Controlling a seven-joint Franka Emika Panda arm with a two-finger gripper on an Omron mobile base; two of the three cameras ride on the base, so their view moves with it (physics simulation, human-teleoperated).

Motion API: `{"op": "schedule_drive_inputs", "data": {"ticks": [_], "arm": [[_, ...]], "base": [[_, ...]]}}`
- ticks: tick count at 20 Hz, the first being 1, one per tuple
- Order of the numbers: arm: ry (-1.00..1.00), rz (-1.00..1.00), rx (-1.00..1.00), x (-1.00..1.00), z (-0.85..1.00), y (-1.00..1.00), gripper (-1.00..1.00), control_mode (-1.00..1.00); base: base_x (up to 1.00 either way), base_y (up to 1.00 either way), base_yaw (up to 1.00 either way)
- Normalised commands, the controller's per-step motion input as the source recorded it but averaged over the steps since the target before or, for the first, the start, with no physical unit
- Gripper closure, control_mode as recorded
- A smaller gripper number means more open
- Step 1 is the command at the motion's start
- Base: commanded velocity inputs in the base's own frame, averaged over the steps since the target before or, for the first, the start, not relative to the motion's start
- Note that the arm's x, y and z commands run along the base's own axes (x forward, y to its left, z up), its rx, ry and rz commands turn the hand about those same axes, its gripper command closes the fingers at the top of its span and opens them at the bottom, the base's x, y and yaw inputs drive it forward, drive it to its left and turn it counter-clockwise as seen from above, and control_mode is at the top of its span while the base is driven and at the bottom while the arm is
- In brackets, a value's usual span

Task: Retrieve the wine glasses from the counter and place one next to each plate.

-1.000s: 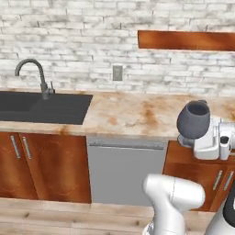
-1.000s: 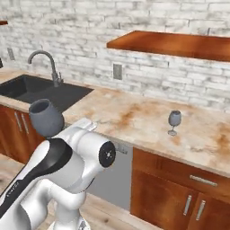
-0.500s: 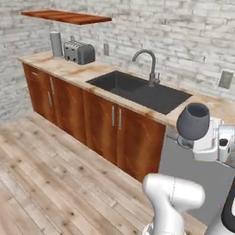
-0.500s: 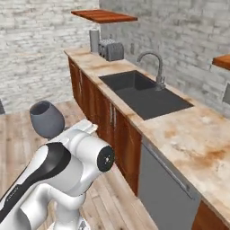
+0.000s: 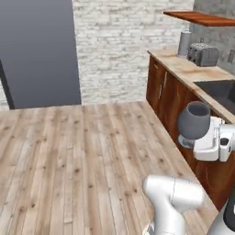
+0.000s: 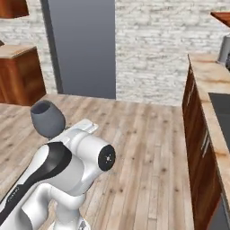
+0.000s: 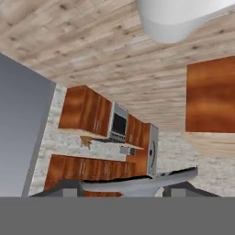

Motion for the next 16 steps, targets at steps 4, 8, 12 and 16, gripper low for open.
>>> {"op": "schedule_drive_inputs", "data": {"ticks": [4, 8, 12, 16], "arm": [[0.00, 0.00, 0.00, 0.00, 0.00, 0.00, 1.00, 1.00], [0.00, 0.00, 0.00, 0.00, 0.00, 0.00, 1.00, 1.00], [0.00, 0.00, 0.00, 0.00, 0.00, 0.00, 1.00, 1.00], [0.00, 0.00, 0.00, 0.00, 0.00, 0.00, 1.00, 1.00]], "base": [[0.00, 0.00, 1.00], [0.00, 0.00, 1.00], [0.00, 0.00, 1.00], [0.00, 0.00, 1.00]]}}
